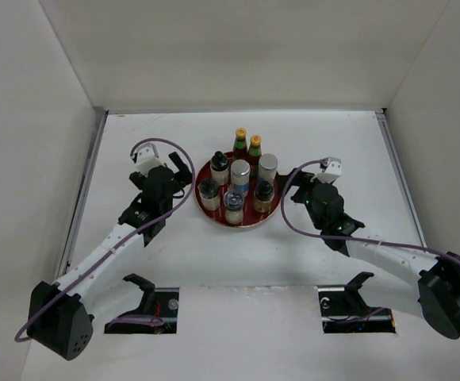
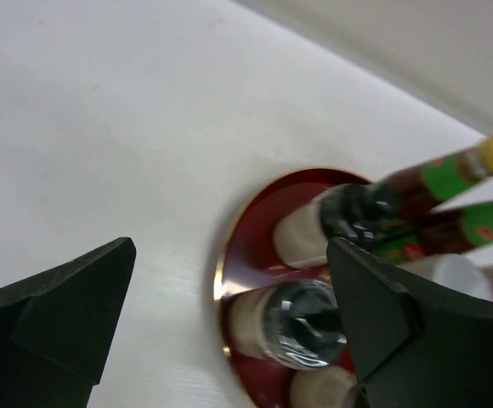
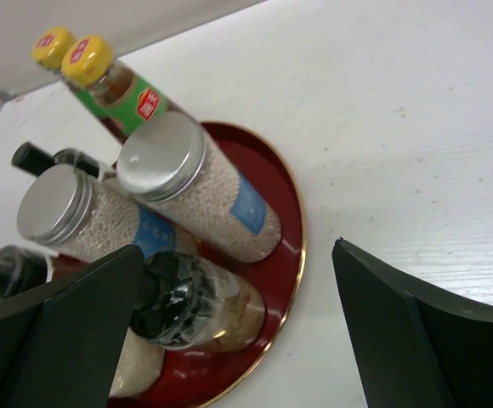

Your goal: Organize the condiment bottles

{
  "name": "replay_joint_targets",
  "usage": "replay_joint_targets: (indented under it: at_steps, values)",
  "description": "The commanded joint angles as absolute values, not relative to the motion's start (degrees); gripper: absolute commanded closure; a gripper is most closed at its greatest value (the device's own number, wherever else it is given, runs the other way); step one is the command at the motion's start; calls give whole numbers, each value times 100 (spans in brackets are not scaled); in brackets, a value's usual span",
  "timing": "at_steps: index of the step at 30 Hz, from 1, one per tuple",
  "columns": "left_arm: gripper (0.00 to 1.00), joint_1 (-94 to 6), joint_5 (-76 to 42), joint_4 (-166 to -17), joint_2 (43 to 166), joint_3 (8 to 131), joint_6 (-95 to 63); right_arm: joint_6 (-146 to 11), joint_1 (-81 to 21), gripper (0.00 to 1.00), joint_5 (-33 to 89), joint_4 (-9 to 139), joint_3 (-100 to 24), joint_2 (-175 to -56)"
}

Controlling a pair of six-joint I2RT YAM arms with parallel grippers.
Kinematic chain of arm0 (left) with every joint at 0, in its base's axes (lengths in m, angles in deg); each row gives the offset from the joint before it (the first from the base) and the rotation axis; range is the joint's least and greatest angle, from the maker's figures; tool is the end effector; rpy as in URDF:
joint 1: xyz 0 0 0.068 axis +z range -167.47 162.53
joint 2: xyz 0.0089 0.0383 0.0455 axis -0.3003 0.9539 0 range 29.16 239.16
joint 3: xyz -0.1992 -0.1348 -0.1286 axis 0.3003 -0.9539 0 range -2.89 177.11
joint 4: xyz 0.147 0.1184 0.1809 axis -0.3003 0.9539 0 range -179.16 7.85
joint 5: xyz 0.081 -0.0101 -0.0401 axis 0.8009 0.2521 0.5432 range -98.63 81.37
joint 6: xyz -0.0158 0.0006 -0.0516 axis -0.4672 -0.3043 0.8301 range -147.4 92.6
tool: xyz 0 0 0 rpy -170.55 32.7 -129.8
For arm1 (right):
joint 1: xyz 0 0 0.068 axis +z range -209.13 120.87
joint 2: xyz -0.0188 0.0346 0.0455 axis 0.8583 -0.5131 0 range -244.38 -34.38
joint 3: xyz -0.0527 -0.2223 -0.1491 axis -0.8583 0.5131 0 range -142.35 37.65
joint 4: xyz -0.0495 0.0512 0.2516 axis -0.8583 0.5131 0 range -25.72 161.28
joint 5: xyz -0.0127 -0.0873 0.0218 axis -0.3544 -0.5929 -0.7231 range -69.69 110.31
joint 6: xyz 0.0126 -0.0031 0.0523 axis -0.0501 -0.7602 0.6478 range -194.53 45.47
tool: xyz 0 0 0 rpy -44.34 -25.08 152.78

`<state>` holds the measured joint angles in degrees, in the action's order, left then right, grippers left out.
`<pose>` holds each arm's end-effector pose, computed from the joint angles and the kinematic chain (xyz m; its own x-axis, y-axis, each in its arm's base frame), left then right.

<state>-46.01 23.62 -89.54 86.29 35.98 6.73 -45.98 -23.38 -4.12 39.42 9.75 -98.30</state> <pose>0.2088 -0.0920 0.2835 -0.1995 -0.4316 -0.8797 -0.1861 0.8981 -0.3984 0.2049 0.1292 0.2345 -0.2348 0.3672 -0.9000 -0.1030 0.9113 0.3987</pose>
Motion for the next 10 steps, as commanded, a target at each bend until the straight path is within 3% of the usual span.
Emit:
replay_joint_targets:
  at_steps: [1, 10]
  values:
    - [0, -4100, 2004, -7959, 8629, 3516, 1346, -4500, -2376, 0, -1045, 3827, 996, -9704]
    - [0, -4098, 2011, -7211, 8621, 3877, 1321, -4439, -2376, 0, -1081, 3844, 987, -9792]
